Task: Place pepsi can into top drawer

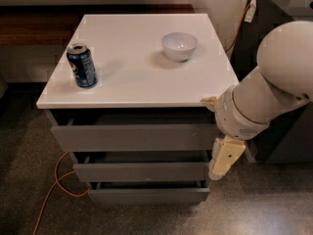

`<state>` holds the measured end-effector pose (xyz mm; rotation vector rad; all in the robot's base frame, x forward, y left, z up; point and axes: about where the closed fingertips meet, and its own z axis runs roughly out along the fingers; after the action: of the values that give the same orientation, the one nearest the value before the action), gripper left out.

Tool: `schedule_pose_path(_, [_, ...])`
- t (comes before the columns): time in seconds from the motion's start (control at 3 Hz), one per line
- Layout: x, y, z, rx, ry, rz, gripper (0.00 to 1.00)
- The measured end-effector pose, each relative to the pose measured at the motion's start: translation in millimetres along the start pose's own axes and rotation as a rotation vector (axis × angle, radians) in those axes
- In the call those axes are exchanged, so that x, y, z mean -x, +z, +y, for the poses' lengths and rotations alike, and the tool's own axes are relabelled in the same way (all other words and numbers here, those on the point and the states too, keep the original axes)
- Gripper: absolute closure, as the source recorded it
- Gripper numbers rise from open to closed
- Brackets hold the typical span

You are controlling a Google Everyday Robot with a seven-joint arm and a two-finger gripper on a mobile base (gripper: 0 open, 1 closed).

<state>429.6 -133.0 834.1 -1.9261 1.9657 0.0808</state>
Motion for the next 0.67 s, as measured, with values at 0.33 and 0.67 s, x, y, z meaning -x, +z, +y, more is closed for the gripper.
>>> schedule_pose_path(0.33, [5,20,4,-0.009,-0.045,0.004,0.00])
schedule_pose_path(0.67, [11,47,3,-0.024,-0.094,-0.010,0.00])
